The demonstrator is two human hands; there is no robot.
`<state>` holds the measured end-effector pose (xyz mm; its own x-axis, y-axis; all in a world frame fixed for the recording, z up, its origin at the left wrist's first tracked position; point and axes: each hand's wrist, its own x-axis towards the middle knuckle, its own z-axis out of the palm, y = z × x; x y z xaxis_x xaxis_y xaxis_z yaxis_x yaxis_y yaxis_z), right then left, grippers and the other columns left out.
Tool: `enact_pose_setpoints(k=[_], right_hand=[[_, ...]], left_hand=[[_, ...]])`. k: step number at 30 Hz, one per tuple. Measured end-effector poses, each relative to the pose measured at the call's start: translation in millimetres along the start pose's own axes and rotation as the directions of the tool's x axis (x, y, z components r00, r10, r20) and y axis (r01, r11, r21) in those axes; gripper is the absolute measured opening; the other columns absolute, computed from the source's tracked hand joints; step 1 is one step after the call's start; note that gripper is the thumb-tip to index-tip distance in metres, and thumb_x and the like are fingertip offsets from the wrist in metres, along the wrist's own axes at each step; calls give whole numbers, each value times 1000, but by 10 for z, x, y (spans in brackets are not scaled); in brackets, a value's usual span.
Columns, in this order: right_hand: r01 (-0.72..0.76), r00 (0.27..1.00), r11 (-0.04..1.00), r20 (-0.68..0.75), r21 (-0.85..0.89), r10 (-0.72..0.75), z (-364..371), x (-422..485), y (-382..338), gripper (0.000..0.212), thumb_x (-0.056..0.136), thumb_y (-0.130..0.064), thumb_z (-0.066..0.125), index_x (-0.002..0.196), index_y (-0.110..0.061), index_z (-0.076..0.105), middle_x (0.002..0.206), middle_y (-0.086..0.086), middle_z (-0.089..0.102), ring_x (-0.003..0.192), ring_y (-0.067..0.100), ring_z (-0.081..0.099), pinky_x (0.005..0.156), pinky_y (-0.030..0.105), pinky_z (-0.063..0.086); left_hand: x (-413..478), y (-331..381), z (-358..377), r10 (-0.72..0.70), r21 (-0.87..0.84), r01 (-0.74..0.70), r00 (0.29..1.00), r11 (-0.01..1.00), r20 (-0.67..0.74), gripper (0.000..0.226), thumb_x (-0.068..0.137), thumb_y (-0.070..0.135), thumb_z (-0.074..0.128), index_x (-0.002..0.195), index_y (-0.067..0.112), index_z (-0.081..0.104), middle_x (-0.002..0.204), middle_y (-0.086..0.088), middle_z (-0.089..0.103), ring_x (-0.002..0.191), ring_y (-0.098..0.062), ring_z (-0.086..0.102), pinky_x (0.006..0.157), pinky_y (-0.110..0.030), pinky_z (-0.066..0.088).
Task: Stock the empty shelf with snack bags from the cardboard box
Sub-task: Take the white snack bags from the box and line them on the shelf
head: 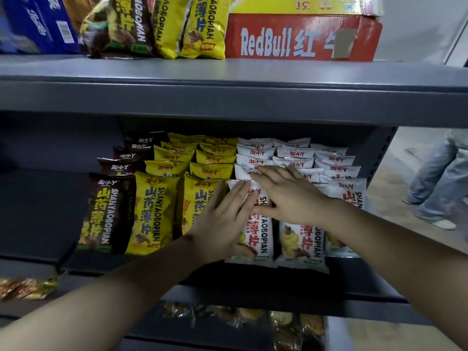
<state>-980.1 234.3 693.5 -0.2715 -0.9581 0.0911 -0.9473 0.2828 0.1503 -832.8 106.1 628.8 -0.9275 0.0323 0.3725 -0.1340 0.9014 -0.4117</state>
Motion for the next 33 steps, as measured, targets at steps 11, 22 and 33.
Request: enact_pose_setpoints(k=[11, 22, 33], right_hand=[[-58, 975, 982, -223, -181, 17, 146, -215, -322, 104, 69, -73, 57, 145, -6, 35, 151, 15, 36, 139, 31, 36, 109, 57, 28], [-137, 982, 959, -162, -249, 98, 458, -259, -649, 132, 48, -77, 73, 148, -10, 19, 153, 21, 30, 138, 37, 35, 103, 64, 32], [-115, 986, 957, -144, -266, 78, 488, -212, -580, 129, 50, -79, 68, 149, -8, 26, 151, 23, 31, 138, 39, 34, 103, 59, 38]], left_hand=[[-116, -144, -58, -42, 27, 42, 999, 999, -6, 121, 60, 85, 48, 147, 5, 23, 153, -22, 24, 141, -36, 26, 107, -61, 29], [-660, -668, 131, 14, 78, -19, 998, 997, 64, 122, 56, 91, 46, 149, 16, 22, 152, -29, 19, 138, -46, 26, 107, -64, 28], [-548, -558, 200, -14, 24, 14, 1000, 1000, 26, 126, 44, 86, 62, 148, 27, 25, 152, -25, 25, 138, -44, 29, 102, -63, 35]])
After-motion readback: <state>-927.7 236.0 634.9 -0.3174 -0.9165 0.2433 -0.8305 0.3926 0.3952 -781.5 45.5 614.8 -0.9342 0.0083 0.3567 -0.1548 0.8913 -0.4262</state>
